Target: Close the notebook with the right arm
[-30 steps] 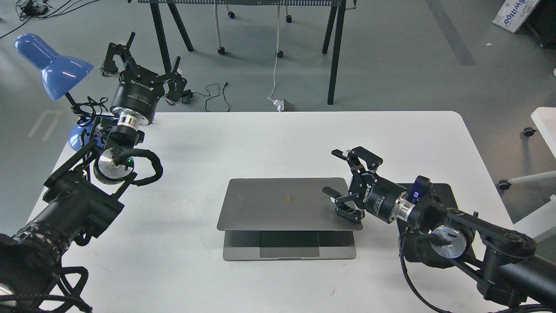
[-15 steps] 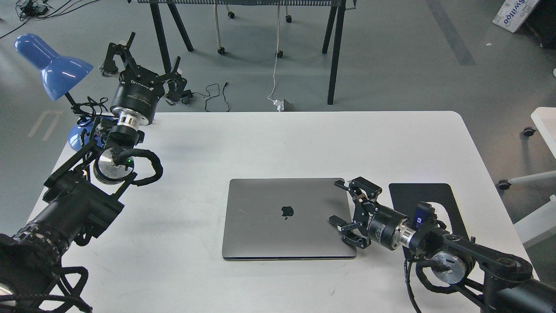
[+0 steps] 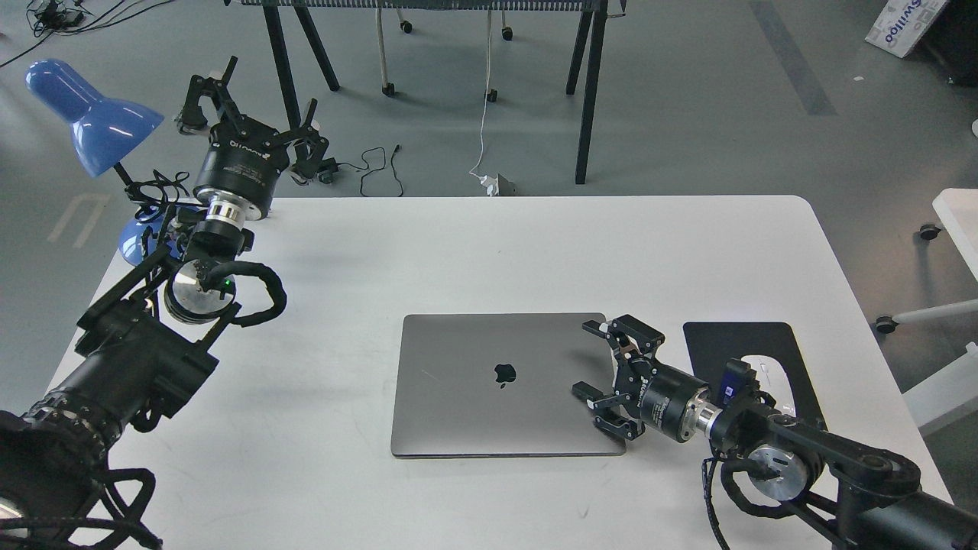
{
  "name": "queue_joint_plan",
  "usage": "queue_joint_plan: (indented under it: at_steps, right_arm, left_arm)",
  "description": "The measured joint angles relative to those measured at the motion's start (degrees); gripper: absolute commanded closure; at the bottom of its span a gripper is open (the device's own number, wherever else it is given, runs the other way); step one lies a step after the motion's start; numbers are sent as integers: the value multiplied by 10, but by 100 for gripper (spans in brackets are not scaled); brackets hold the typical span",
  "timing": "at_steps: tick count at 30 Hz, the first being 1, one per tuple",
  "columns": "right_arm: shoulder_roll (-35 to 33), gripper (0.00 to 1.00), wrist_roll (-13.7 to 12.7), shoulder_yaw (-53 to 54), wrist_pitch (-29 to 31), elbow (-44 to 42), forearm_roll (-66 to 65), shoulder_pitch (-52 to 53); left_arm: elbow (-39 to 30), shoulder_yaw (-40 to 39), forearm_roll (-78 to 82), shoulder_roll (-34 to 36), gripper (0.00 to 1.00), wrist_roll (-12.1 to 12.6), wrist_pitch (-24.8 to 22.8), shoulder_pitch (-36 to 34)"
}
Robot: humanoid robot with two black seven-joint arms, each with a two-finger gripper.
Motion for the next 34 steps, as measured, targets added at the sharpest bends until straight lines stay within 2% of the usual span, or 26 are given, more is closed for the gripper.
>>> queue_joint_plan:
  at_steps: [4, 10, 13, 15, 18, 20, 25, 34]
  right_arm:
    - [-4, 0, 1, 44, 3, 22, 3, 4]
    - [-2, 0, 2, 205, 6, 36, 5, 12]
    - [0, 0, -5, 287, 2, 31, 9, 24]
    - [0, 0, -20, 320, 0, 22, 9, 43]
    - [0, 0, -58, 348, -4, -5, 13, 85]
    - [0, 0, -69, 366, -8, -27, 24, 102]
    - [10, 0, -73, 401, -10, -87, 77, 119]
    - [16, 0, -72, 405, -10, -147, 91, 147]
  left_arm:
    - [0, 0, 0, 1, 0, 0, -1, 0]
    - [0, 1, 0, 1, 0, 0, -1, 0]
    - [0, 1, 0, 1, 0, 0, -1, 0]
    - [0, 1, 0, 1, 0, 0, -1, 0]
    - [0, 1, 0, 1, 0, 0, -1, 0]
    - [0, 1, 0, 1, 0, 0, -1, 0]
    - [0, 1, 0, 0, 0, 0, -1, 0]
    - [0, 0, 0, 0, 0, 0, -1, 0]
